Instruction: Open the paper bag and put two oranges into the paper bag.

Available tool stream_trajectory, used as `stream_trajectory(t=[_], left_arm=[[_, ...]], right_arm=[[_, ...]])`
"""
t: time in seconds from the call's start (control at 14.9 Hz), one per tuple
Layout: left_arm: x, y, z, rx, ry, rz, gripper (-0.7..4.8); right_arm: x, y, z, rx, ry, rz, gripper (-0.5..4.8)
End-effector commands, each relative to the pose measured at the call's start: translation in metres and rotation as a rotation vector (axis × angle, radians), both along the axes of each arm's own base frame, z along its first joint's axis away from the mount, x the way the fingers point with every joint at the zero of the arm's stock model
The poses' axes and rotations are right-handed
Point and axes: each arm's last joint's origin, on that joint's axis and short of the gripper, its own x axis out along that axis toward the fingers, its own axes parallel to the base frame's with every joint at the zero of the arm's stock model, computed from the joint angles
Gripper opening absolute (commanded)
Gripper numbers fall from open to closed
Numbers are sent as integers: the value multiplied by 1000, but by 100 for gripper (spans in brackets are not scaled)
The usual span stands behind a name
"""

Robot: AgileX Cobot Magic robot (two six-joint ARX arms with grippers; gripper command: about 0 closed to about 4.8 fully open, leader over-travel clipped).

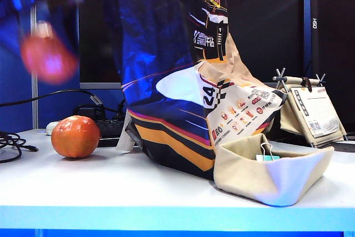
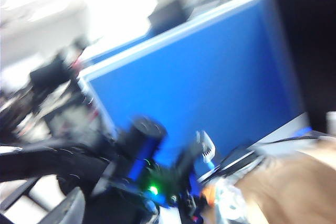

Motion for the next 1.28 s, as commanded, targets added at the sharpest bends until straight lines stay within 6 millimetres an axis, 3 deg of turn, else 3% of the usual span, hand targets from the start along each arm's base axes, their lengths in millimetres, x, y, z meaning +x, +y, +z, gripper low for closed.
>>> stream_trajectory(t=[0.07, 0.2, 0.47, 0.67, 1.01, 1.14, 1.28], left_arm=[[-11, 5, 31, 56, -45, -34, -6], [-21, 10, 57, 88, -65, -58, -6], [-28, 12, 91, 73, -150, -60, -6], [-28, 11, 97, 36, -170, -95, -6], [-29, 10, 97, 6, -162, -134, -6], [-29, 10, 96, 9, -153, -135, -6], [-29, 10, 96, 11, -156, -138, -6]], right_arm=[[39, 31, 1, -91, 90, 23, 378], [70, 46, -8, -143, 191, 24, 380], [95, 61, -32, -170, 330, 40, 379], [104, 66, -40, -171, 371, 43, 379], [116, 92, -62, -162, 447, 99, 379], [115, 95, -62, -159, 461, 120, 379], [114, 95, -49, -139, 446, 149, 379]])
